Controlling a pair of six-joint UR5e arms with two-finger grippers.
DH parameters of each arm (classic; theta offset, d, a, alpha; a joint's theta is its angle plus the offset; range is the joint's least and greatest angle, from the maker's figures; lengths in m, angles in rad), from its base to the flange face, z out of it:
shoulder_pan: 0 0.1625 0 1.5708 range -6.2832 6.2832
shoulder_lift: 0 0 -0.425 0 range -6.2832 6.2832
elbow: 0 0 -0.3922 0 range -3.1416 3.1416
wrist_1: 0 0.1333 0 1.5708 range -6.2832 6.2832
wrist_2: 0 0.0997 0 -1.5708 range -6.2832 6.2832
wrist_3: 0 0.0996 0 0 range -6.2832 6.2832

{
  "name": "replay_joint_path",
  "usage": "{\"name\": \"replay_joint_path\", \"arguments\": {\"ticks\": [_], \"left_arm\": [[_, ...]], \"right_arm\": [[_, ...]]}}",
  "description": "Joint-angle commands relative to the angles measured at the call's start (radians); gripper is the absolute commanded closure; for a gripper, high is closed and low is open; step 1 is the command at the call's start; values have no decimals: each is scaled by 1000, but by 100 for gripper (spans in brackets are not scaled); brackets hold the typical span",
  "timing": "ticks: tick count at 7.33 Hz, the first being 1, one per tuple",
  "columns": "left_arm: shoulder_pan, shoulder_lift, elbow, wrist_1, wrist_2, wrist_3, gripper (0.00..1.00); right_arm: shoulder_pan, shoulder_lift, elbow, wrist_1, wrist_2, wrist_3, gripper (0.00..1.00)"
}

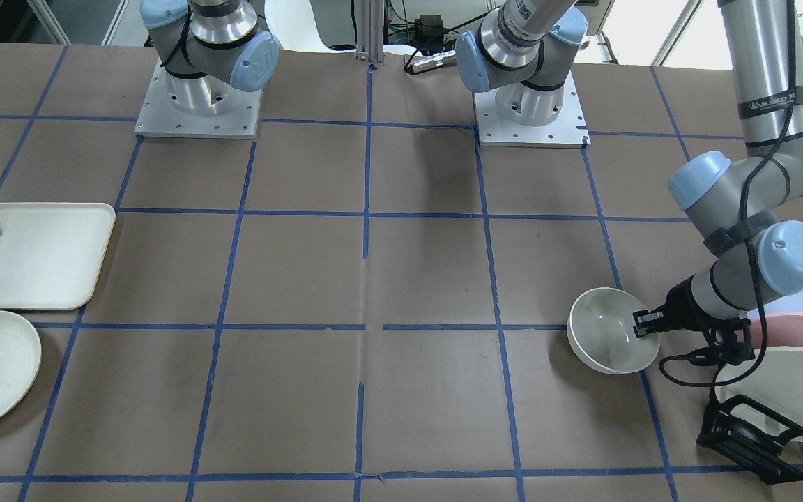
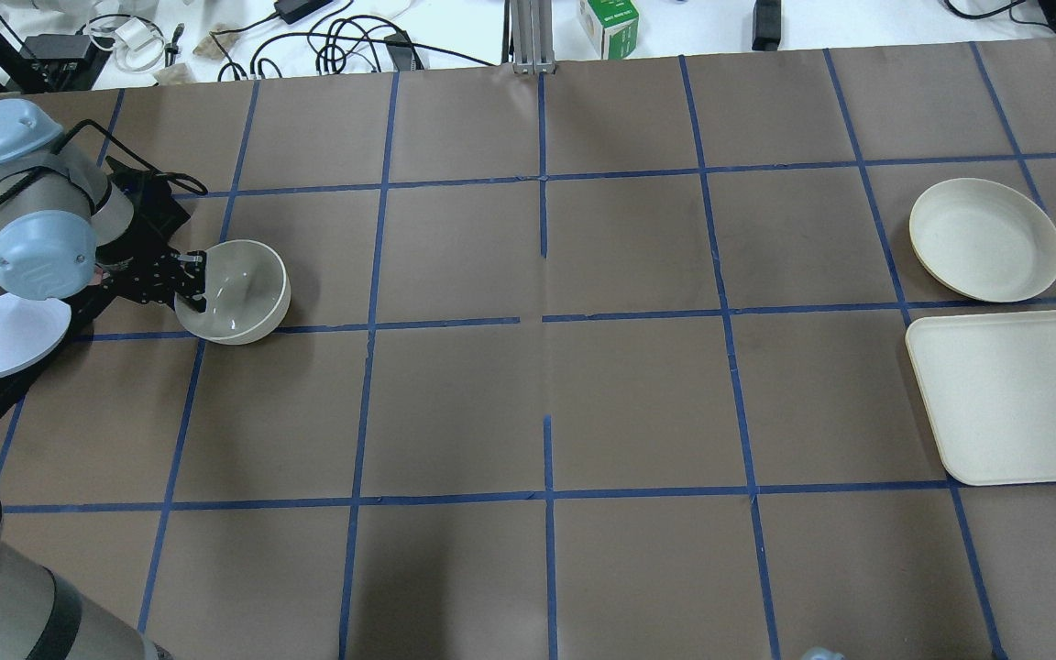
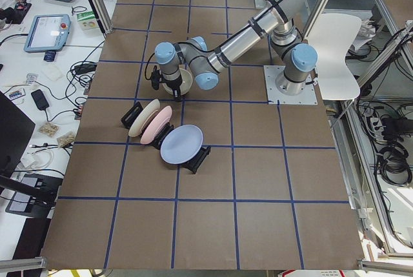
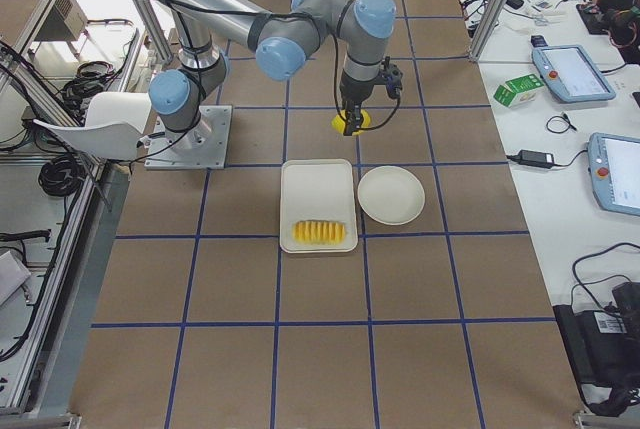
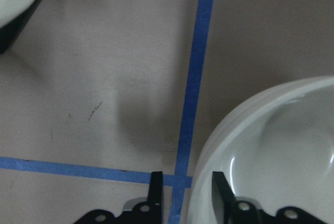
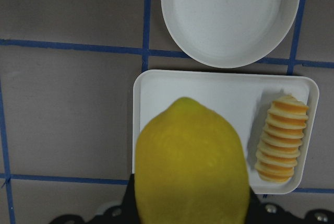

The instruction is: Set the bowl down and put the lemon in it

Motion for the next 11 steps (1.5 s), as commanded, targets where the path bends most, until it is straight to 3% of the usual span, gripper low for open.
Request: {"name": "replay_joint_path", "arguments": {"ticks": [1, 2, 3, 5, 9, 11], "left_arm": [[-16, 8, 37, -11, -11, -6, 100], [-50, 29, 67, -38, -65, -21, 100], [-102, 49, 82, -64, -75, -73, 100], [-258, 64, 85, -52, -162, -293, 100], [-543, 3, 71, 14, -164, -587, 100], [-604, -11, 68, 18, -163, -633, 100]], "right_arm": [[129, -66, 14, 40, 17, 156, 100], [220, -80, 8, 60, 115, 366, 100], [309, -80, -1, 57, 143, 504, 100], [465, -63, -21, 40, 128, 702, 100], [472, -54, -22, 37, 125, 706, 100], [477, -45, -21, 23, 125, 706, 100]]}}
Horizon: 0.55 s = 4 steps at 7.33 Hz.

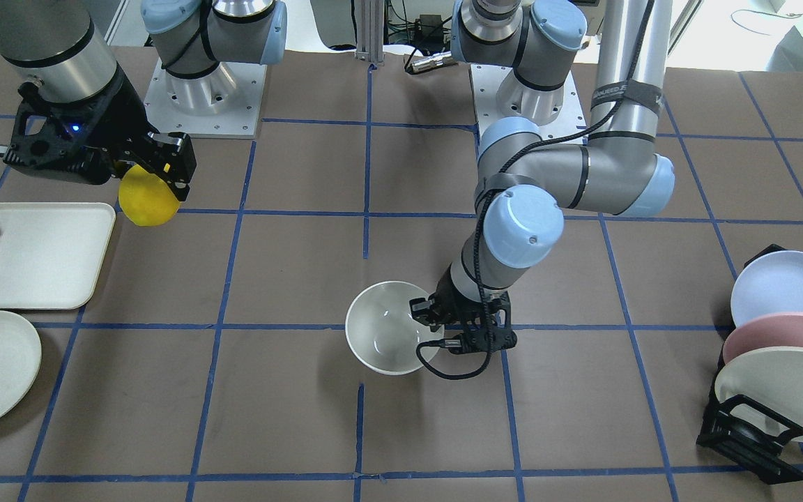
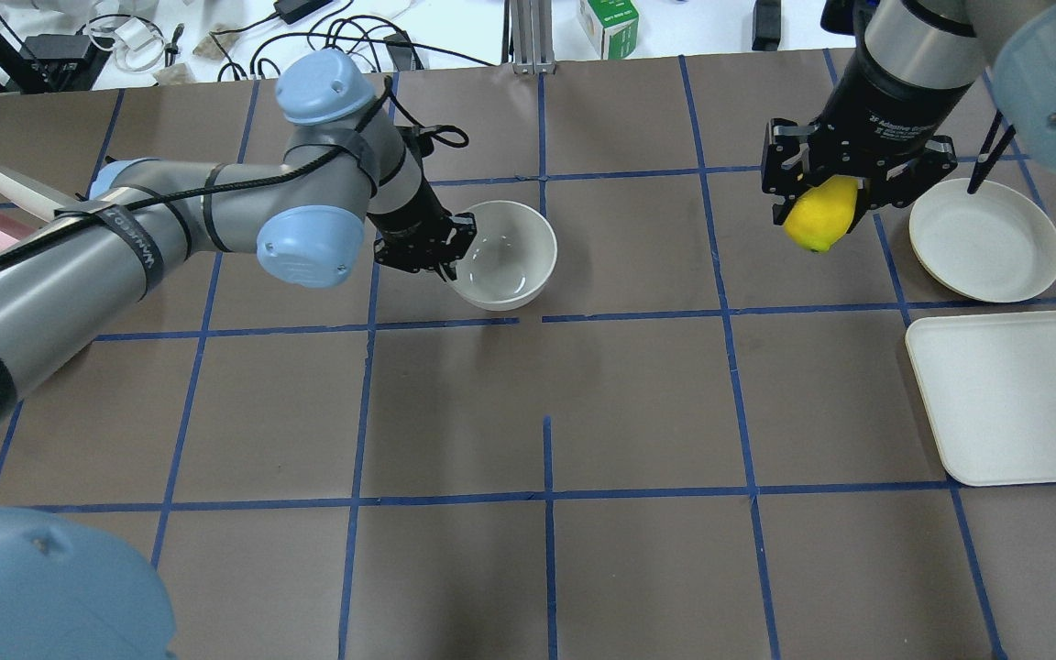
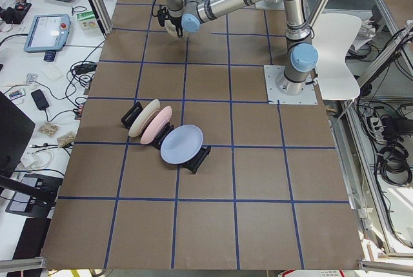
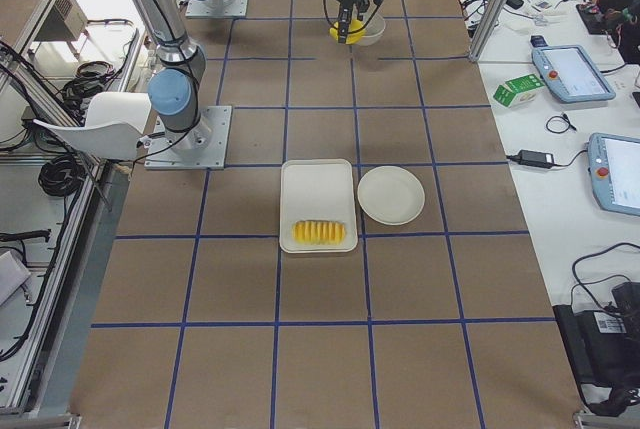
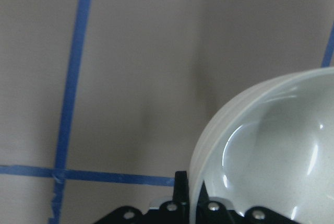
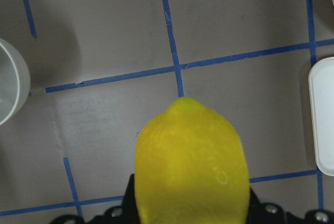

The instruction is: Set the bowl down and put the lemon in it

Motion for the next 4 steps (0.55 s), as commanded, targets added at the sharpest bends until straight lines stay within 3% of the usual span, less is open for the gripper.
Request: {"name": "replay_joint_path", "arguments": {"ticks": [1, 4], "left_arm": [[-45, -19, -15, 5, 1, -48, 100], [-54, -34, -25, 8, 0, -50, 100]], "right_arm": [[2, 5, 1, -6, -2, 0, 100], [2, 6, 4, -6, -3, 0, 100]]}}
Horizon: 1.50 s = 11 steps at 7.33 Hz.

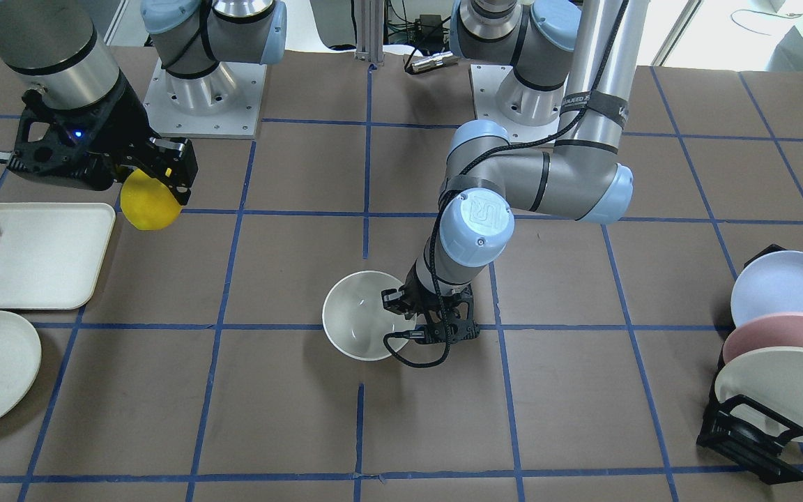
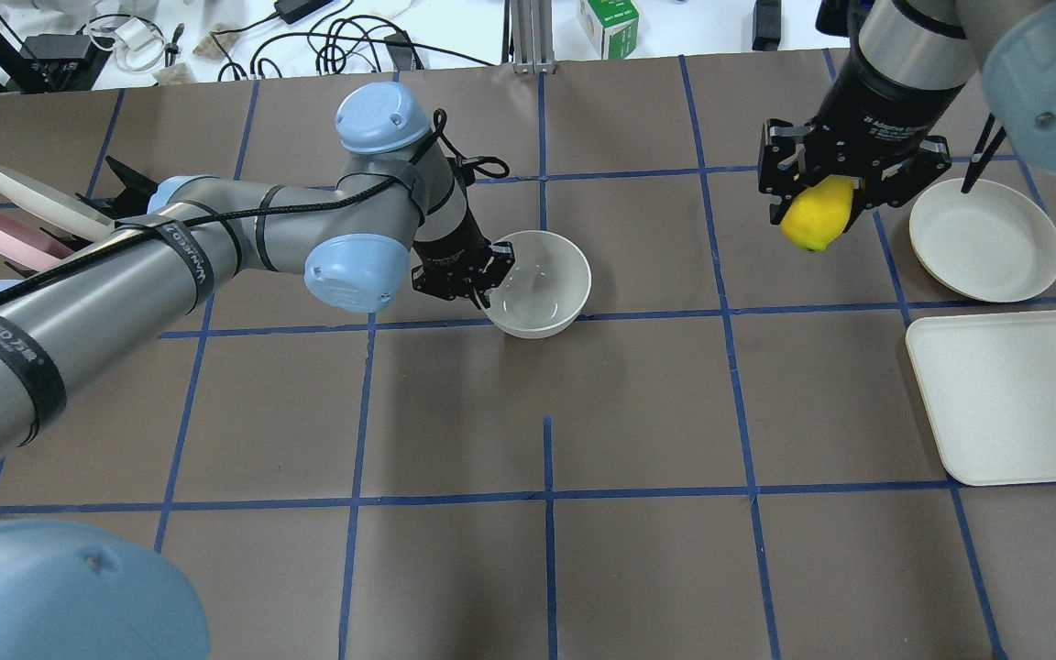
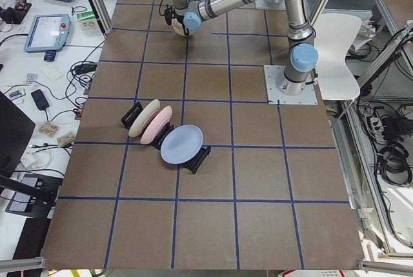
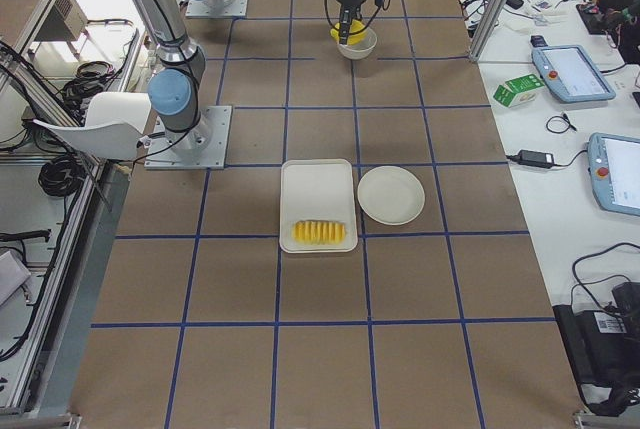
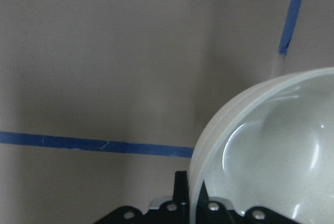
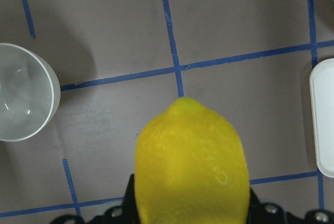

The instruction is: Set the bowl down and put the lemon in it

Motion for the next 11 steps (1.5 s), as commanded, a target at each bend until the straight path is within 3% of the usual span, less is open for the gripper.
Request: {"name": "replay_joint_path", "arguments": {"ticks": [1, 2, 4, 6, 7, 9, 11], "left_arm": [[-10, -8, -1, 6, 2, -3, 26], [-10, -9, -1, 4, -1, -3, 0], [5, 27, 31, -11, 14, 10, 0], [84, 70, 97, -104, 81, 123, 0], [115, 105, 126, -176, 174, 245, 0], [216, 181, 200, -342, 197, 353, 0], [250, 234, 217, -425, 197, 399, 0]], "right_arm": [[0, -1, -1, 2, -1, 0, 100], [9, -3, -3, 4, 5, 0, 100], [81, 38, -3, -25, 4, 2, 100], [217, 185, -1, -216, 3, 103, 100], [289, 259, -1, -299, -1, 127, 100], [369, 391, 14, -454, -5, 258, 100], [443, 480, 17, -572, -7, 375, 100]]}}
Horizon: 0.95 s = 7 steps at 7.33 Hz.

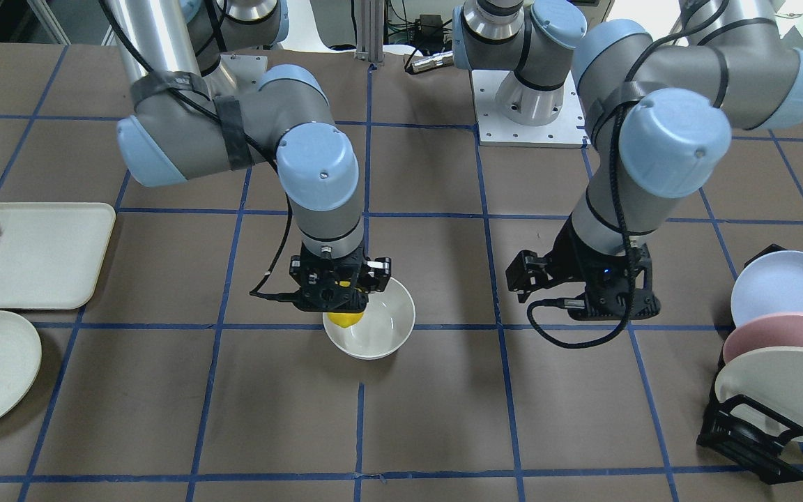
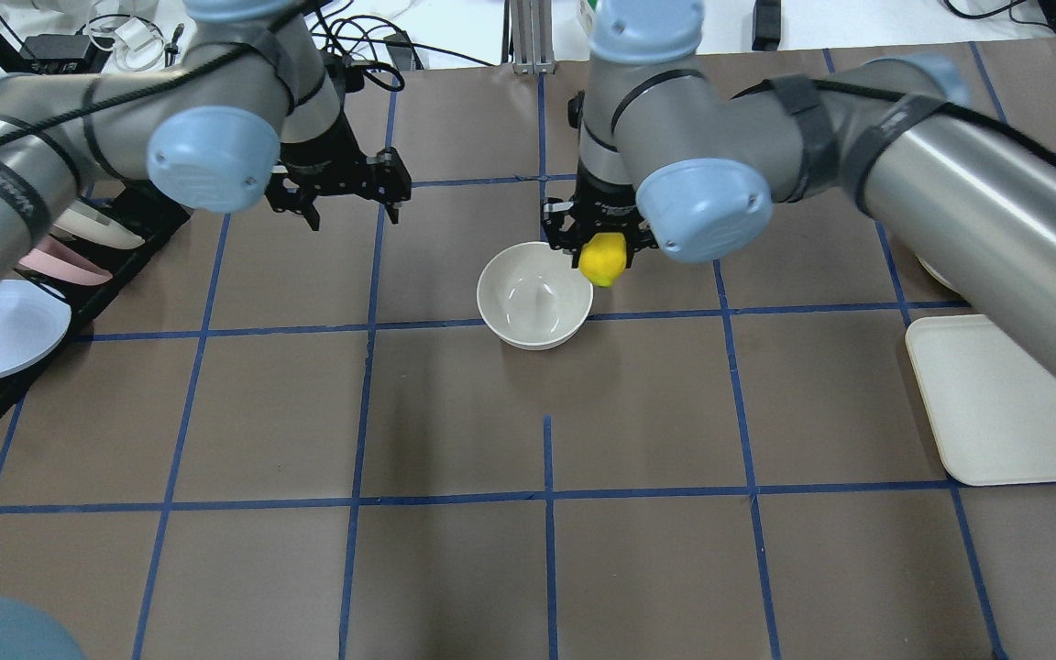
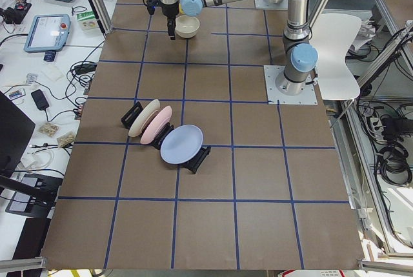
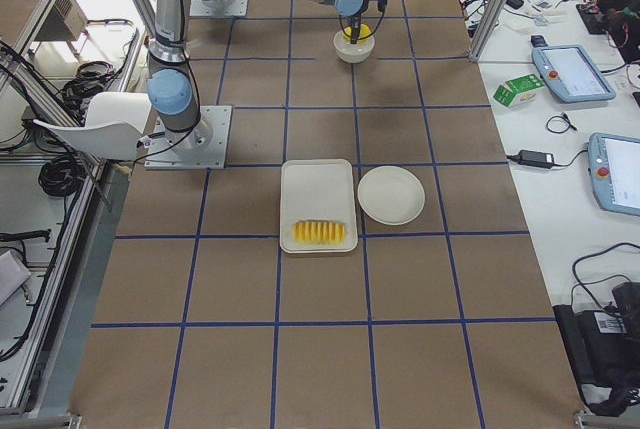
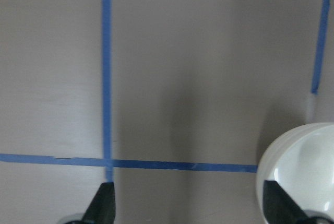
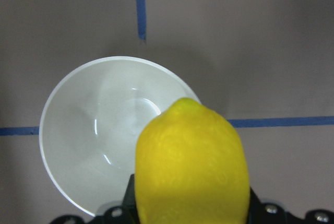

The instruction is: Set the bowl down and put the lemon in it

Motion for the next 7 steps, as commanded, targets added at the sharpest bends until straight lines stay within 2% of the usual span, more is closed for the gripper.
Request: {"name": "replay_joint_path", "arguments": {"ticks": [1, 3, 4, 5, 7], "left_arm": [[26, 55, 5, -80, 6, 27, 0], [24, 65, -3, -80, 6, 16, 0], [23, 65, 2, -77, -9, 13, 0], [20, 75, 12, -72, -14, 10, 0], [20, 126, 2, -75, -45, 10, 0]], "right_arm": [[50, 93, 2, -138, -1, 71, 100], [48, 100, 13, -132, -41, 54, 100], [50, 101, 14, -126, -59, 52, 67], [48, 103, 19, -126, -56, 51, 1], [48, 88, 10, -118, -56, 52, 0]]}}
